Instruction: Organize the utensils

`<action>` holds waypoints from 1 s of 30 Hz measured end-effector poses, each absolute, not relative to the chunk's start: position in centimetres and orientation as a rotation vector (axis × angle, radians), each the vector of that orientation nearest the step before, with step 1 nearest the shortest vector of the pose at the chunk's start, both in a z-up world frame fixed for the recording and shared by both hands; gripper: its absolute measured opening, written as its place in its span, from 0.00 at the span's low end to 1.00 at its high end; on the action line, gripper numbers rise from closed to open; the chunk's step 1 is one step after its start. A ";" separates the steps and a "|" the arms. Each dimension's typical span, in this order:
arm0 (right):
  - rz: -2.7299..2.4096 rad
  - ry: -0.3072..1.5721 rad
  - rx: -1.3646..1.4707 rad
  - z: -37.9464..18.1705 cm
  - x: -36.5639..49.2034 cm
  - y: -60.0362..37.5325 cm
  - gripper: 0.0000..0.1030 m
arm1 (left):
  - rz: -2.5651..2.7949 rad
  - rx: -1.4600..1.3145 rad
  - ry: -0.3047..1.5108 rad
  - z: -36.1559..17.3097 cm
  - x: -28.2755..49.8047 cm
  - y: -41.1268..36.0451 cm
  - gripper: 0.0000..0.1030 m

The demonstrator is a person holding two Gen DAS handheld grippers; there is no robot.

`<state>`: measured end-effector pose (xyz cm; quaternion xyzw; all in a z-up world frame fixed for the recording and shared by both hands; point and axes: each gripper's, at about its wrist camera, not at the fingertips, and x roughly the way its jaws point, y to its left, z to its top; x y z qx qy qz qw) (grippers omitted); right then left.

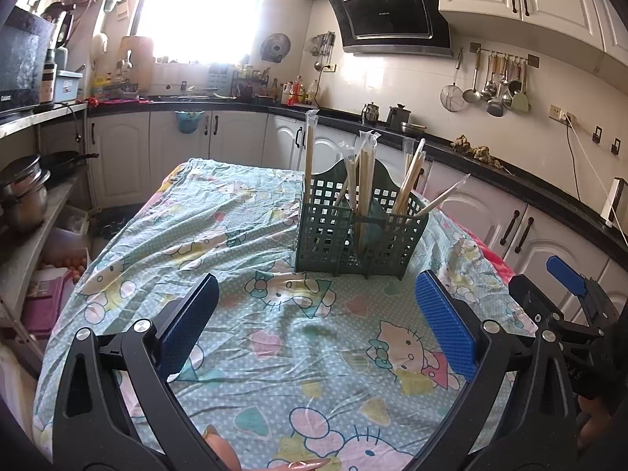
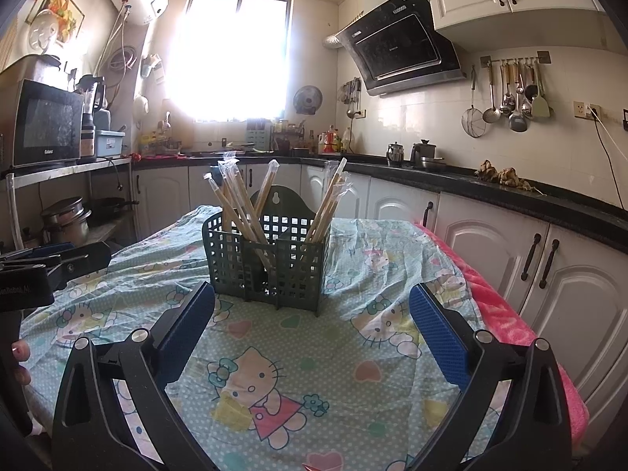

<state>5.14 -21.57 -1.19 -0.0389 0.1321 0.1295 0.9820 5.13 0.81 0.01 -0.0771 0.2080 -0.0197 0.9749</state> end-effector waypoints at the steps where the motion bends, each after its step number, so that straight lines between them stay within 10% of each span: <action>1: 0.260 0.267 -0.077 -1.2 5.1 -21.6 0.94 | -0.040 -0.155 0.419 0.0 5.2 0.8 0.90; 30: 0.266 0.263 -0.079 -1.2 5.0 -21.4 0.94 | -0.036 -0.152 0.421 0.1 5.1 0.7 0.90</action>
